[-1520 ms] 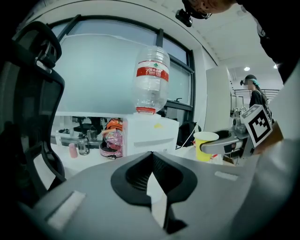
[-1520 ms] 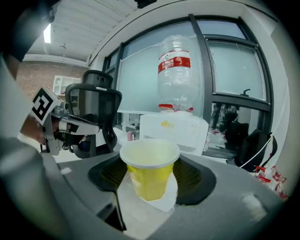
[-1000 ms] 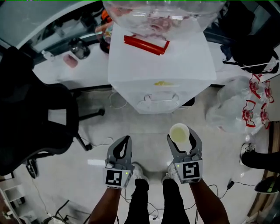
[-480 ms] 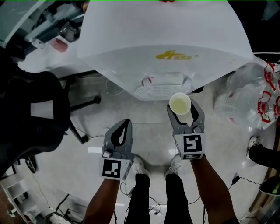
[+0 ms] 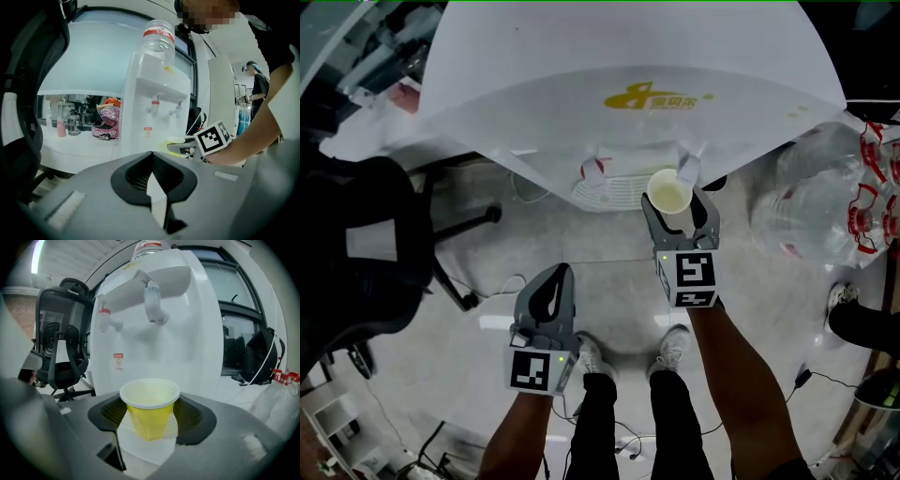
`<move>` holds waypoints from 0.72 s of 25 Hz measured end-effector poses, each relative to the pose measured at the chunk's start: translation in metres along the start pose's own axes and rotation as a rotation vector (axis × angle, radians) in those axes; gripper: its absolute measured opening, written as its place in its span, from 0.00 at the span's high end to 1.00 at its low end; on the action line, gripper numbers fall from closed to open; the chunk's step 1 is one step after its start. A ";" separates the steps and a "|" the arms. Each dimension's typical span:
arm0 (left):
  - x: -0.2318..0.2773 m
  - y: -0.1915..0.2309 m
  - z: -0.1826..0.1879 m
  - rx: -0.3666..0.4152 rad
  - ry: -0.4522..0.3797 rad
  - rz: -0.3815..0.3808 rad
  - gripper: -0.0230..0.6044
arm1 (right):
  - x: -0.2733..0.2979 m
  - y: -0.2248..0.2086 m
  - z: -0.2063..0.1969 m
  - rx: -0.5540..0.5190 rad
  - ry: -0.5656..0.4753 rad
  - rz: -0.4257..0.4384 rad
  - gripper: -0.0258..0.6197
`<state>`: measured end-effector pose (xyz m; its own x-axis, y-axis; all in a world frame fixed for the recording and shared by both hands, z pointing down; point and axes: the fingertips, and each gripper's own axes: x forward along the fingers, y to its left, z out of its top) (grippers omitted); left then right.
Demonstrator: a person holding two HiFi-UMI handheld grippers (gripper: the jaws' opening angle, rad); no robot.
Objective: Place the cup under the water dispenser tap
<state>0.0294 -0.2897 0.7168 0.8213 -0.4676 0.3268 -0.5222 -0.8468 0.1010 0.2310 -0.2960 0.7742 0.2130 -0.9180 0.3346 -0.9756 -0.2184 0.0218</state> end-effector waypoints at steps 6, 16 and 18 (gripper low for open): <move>-0.007 0.000 0.002 0.001 -0.041 -0.018 0.94 | 0.010 -0.004 -0.007 0.015 -0.022 -0.025 0.48; -0.008 0.003 -0.004 -0.003 -0.038 -0.011 0.94 | 0.014 -0.005 -0.014 0.006 0.000 -0.029 0.47; -0.008 0.003 -0.004 -0.005 -0.042 -0.009 0.94 | 0.017 -0.004 -0.018 0.004 0.016 -0.025 0.46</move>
<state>0.0205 -0.2882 0.7182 0.8347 -0.4705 0.2863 -0.5161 -0.8496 0.1084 0.2380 -0.3043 0.7965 0.2360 -0.9068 0.3494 -0.9698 -0.2423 0.0262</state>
